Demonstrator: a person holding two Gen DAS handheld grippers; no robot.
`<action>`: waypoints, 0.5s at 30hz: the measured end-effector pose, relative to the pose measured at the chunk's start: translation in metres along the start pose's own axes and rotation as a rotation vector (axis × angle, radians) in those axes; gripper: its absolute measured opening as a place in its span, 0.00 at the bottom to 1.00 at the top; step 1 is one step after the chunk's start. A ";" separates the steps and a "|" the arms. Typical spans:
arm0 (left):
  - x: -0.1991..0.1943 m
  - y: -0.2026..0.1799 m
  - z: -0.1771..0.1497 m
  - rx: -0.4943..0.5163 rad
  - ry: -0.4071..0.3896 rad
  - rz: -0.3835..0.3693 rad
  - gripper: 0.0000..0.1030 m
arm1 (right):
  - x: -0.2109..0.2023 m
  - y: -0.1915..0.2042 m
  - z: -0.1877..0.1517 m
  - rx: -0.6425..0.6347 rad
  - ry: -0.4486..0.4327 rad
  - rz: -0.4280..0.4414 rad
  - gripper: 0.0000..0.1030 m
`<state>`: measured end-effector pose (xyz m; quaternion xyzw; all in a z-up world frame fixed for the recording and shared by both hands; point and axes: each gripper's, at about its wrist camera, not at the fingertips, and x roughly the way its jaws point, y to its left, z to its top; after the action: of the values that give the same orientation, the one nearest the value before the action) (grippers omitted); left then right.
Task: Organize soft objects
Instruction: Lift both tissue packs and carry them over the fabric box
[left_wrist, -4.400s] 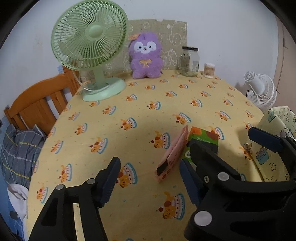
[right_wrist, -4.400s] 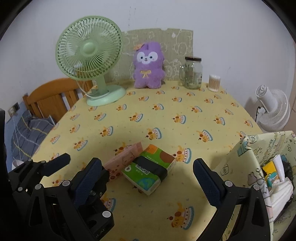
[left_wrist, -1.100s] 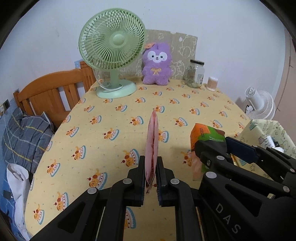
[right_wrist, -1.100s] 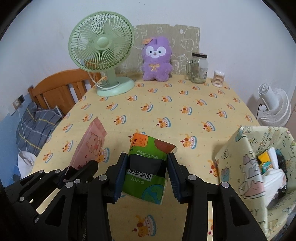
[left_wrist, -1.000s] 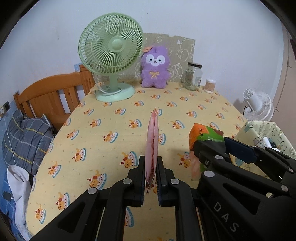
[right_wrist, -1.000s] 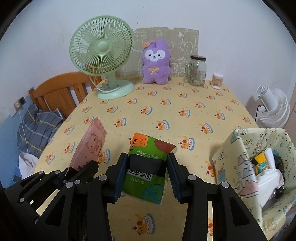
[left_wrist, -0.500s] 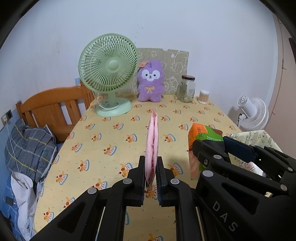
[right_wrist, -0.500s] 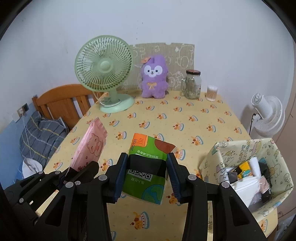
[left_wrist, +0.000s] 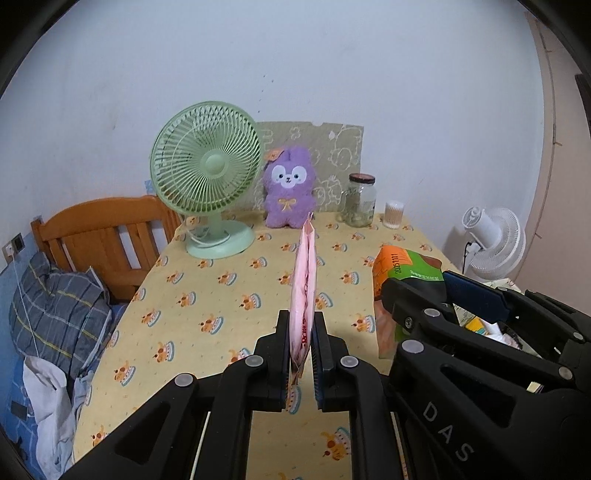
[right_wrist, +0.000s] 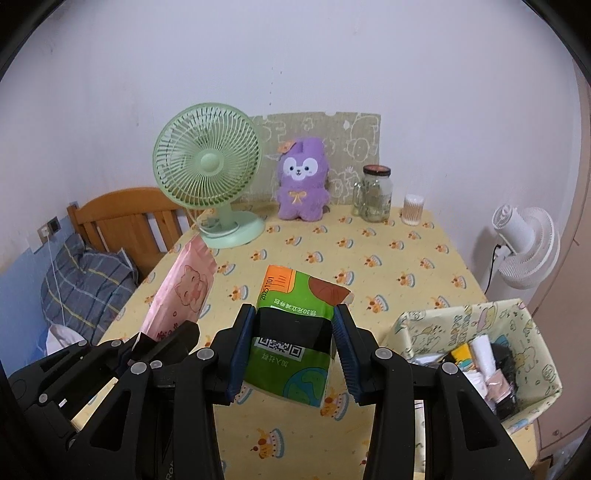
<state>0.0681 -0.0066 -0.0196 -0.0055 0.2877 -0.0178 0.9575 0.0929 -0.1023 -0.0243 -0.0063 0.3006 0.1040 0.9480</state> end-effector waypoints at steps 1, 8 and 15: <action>-0.001 -0.002 0.001 0.001 -0.003 -0.002 0.07 | -0.002 -0.001 0.001 0.000 -0.004 0.000 0.45; -0.001 -0.017 0.008 0.014 -0.012 -0.012 0.07 | -0.008 -0.015 0.006 0.005 -0.017 -0.010 0.45; -0.003 -0.035 0.011 0.027 -0.025 -0.030 0.07 | -0.016 -0.031 0.006 0.013 -0.032 -0.025 0.45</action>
<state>0.0702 -0.0411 -0.0082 0.0028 0.2754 -0.0360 0.9607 0.0896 -0.1352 -0.0112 -0.0021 0.2858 0.0905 0.9540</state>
